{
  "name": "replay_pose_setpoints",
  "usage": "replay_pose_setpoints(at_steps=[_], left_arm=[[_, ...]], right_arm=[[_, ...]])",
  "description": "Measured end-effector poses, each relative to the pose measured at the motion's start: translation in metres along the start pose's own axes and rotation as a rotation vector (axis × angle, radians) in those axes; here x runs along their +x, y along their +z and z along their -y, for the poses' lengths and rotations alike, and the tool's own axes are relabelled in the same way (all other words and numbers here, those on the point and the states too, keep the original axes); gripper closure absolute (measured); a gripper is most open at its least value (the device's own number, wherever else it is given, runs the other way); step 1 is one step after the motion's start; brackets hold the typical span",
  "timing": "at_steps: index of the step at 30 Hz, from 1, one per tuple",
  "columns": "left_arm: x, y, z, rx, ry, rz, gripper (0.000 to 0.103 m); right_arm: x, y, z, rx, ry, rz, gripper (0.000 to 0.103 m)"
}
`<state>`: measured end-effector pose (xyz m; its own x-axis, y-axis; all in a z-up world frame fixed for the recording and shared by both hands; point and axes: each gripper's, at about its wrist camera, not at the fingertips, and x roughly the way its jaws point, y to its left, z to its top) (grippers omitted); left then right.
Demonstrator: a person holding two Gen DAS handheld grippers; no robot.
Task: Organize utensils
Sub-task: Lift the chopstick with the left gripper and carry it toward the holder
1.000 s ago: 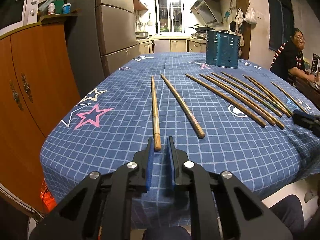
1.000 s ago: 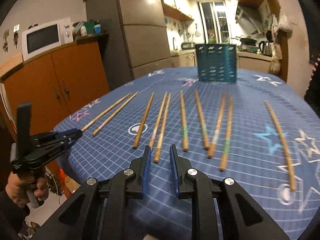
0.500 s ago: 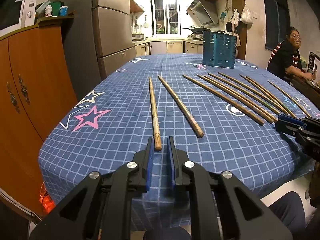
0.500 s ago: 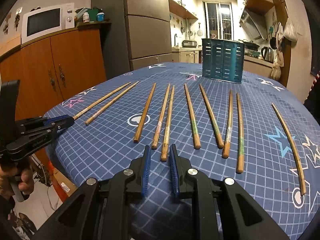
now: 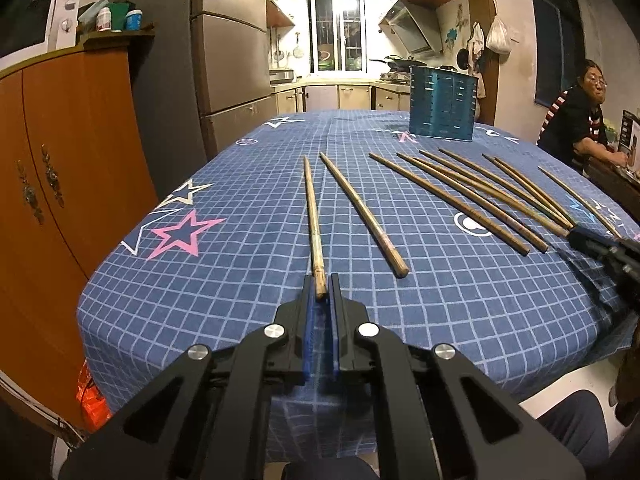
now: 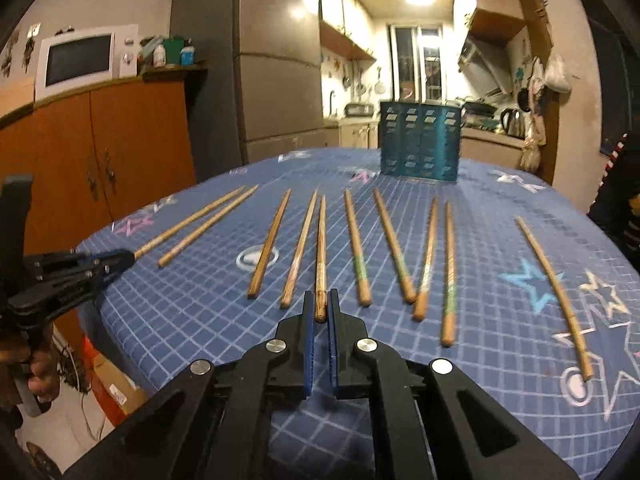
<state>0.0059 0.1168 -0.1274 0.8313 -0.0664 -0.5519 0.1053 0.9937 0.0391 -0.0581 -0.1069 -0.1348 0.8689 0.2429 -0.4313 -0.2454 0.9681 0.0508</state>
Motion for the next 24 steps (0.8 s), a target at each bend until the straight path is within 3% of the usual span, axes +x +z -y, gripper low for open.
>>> replay_pose_setpoints(at_steps=[11, 24], left_arm=[[-0.042, 0.029, -0.011, 0.001, 0.045, 0.124, 0.098], [-0.078, 0.083, -0.010, 0.027, 0.051, 0.267, 0.098]], right_arm=[[-0.056, 0.040, 0.000, -0.050, -0.027, 0.168, 0.096], [-0.084, 0.082, 0.005, -0.085, -0.006, 0.269, 0.096]])
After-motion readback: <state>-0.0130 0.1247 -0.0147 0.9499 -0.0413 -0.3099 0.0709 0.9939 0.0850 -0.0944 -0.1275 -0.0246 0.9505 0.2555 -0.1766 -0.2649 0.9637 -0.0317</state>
